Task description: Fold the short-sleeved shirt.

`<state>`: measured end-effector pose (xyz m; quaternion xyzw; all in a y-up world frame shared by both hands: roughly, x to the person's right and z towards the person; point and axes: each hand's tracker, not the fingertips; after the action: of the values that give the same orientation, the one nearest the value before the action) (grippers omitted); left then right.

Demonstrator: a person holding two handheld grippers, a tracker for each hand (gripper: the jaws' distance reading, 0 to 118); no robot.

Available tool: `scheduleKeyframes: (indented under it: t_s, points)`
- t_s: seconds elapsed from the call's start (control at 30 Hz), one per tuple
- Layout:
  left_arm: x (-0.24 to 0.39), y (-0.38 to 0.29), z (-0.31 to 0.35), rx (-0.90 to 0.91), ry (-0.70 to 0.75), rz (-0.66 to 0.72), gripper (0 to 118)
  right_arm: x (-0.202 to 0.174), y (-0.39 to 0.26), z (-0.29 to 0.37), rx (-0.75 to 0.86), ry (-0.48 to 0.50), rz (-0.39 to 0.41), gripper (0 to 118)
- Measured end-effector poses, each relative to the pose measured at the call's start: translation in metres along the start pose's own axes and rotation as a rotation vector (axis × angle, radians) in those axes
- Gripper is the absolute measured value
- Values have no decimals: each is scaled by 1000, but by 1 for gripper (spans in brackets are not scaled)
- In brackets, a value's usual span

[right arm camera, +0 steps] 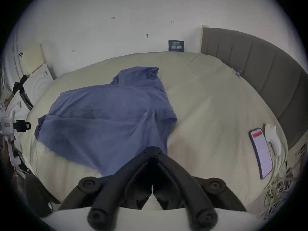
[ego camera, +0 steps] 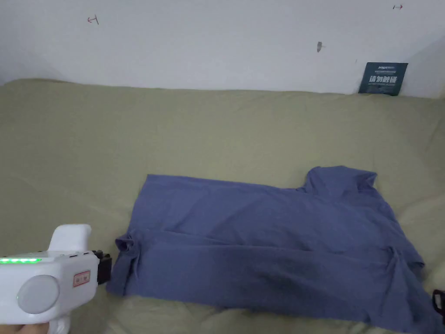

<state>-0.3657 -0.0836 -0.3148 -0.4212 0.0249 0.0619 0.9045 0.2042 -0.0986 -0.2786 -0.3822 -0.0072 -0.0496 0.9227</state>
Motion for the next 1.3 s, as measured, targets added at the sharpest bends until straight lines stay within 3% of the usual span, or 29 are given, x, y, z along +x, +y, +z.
scheduleKeyframes:
  t_s: [0.07,0.1,0.13,0.17,0.2,0.4,0.43,0.47,0.53,0.57,0.6,0.63,0.7,0.8,0.83,0.87,0.9,0.93,1.0,1.07,1.17,1.3]
  points:
    - [0,-3,0,-7,-19,4,1,5,-7,1,-2,-5,5,1]
    - [1,-3,-3,-7,-20,2,19,7,-8,0,-8,0,5,1]
    - [2,-3,-6,-11,-20,-3,76,7,-10,0,-12,0,-2,1]
    - [3,-2,-13,-44,-20,-13,114,7,-11,0,-14,3,-5,1]
    - [3,-3,-22,-88,-28,-14,117,10,-10,3,-18,7,-6,1]
    - [11,-8,-59,-125,46,-31,114,15,-11,-7,-45,6,17,1]
    - [13,-12,-62,-138,58,-12,107,15,-10,-9,-48,2,25,1]
    - [12,-13,-61,-132,56,3,87,16,-10,-9,-54,2,33,1]
    - [8,-12,-56,-123,-39,82,12,19,-8,-12,-56,3,37,7]
    - [11,-12,-54,-113,-53,91,11,20,-8,-13,-50,21,31,32]
    - [15,-11,-56,-125,-28,47,11,18,-8,-13,-53,44,29,68]
    - [18,-11,-57,-117,-3,15,11,18,-7,-17,-70,84,13,88]
    - [16,-9,-54,-121,-10,25,11,18,-5,-25,-99,93,5,88]
    - [10,-7,-56,-124,-23,50,11,17,-6,-49,-174,31,56,88]
    - [10,-7,-57,-124,-23,47,11,20,-5,-59,-184,32,56,82]
    - [9,-6,-57,-126,-21,41,11,21,-6,-63,-180,49,46,58]
    - [9,-4,-57,-129,-22,36,11,24,-5,-66,-193,53,31,18]
    - [10,-5,-56,-125,-16,32,11,27,-4,-66,-186,57,30,2]
    - [10,-3,-53,-125,-15,31,11,24,-4,-57,-189,76,13,2]
    - [9,-1,-47,-104,6,5,10,23,-6,-45,-154,65,53,2]
    - [5,0,-31,-81,26,-13,8,20,-4,-23,-130,81,25,2]
    - [-10,-10,-3,-78,-29,10,7,17,-18,11,-96,93,28,2]
